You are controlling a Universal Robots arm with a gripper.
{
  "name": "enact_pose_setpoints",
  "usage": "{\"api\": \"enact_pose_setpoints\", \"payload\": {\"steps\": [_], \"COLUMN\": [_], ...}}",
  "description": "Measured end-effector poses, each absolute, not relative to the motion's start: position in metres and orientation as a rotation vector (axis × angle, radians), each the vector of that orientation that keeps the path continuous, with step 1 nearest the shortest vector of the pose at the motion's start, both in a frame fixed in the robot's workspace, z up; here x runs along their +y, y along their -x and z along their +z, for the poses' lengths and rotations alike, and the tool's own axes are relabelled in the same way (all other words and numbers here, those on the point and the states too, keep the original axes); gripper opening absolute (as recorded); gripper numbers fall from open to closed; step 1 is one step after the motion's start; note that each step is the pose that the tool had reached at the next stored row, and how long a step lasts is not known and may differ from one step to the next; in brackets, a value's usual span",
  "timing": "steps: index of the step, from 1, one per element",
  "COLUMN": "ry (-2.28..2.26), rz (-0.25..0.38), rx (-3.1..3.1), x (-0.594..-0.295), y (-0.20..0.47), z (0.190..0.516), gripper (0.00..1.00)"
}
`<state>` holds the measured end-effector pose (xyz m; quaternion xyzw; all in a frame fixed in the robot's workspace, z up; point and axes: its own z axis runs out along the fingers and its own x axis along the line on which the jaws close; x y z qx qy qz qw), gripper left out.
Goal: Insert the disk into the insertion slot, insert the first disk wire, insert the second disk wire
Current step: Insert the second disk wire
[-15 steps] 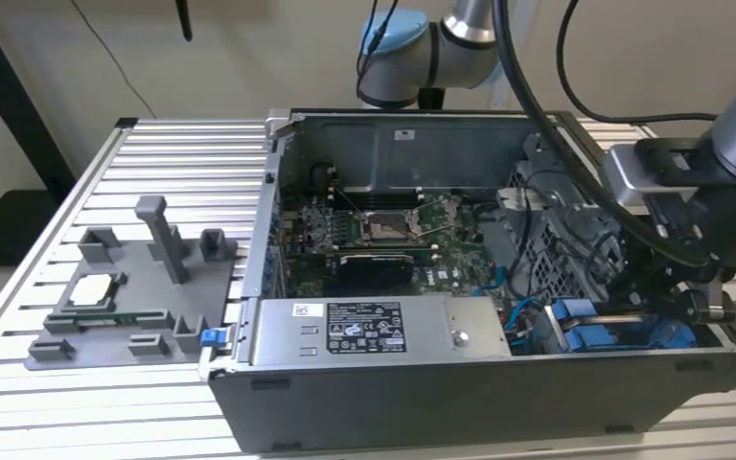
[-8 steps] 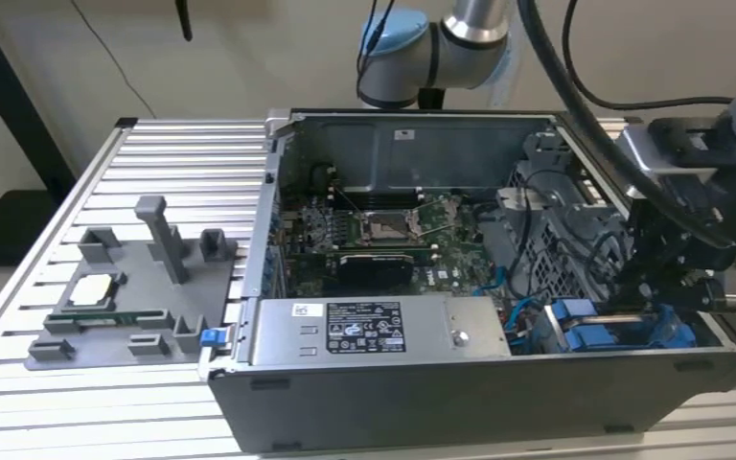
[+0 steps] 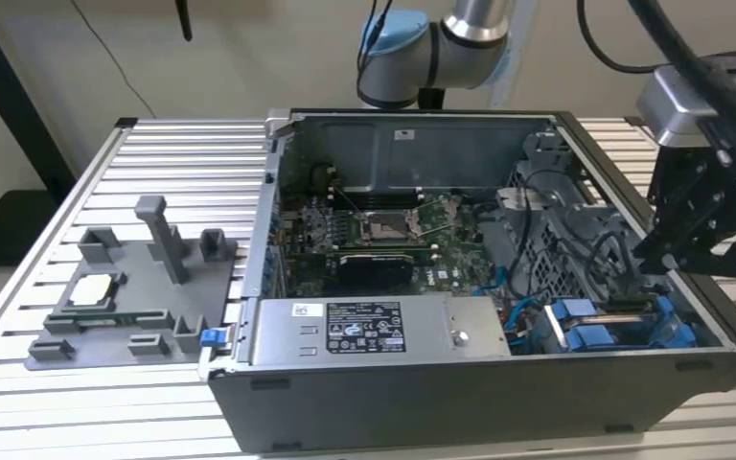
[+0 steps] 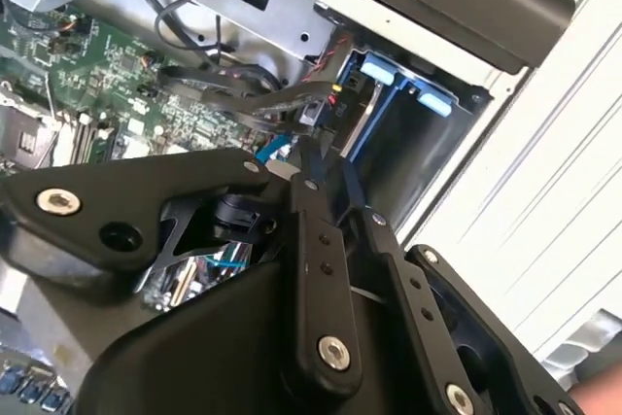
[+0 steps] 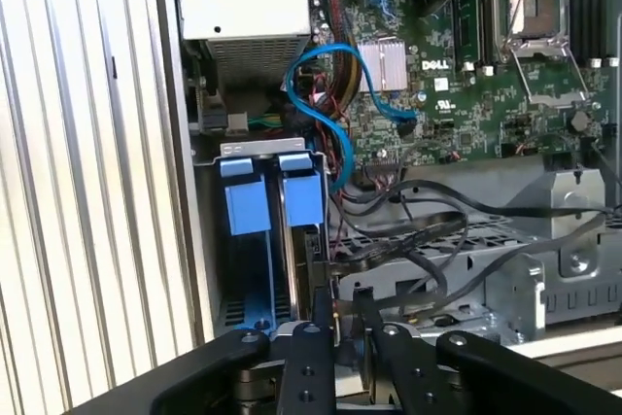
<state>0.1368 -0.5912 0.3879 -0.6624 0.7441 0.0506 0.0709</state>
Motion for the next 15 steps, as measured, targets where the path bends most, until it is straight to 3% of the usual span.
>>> {"api": "enact_pose_setpoints", "payload": {"steps": [15], "ry": [1.992], "rz": [0.152], "rx": [2.238], "x": [-0.5912], "y": [-0.1368], "z": [0.3983], "gripper": [1.0]}}
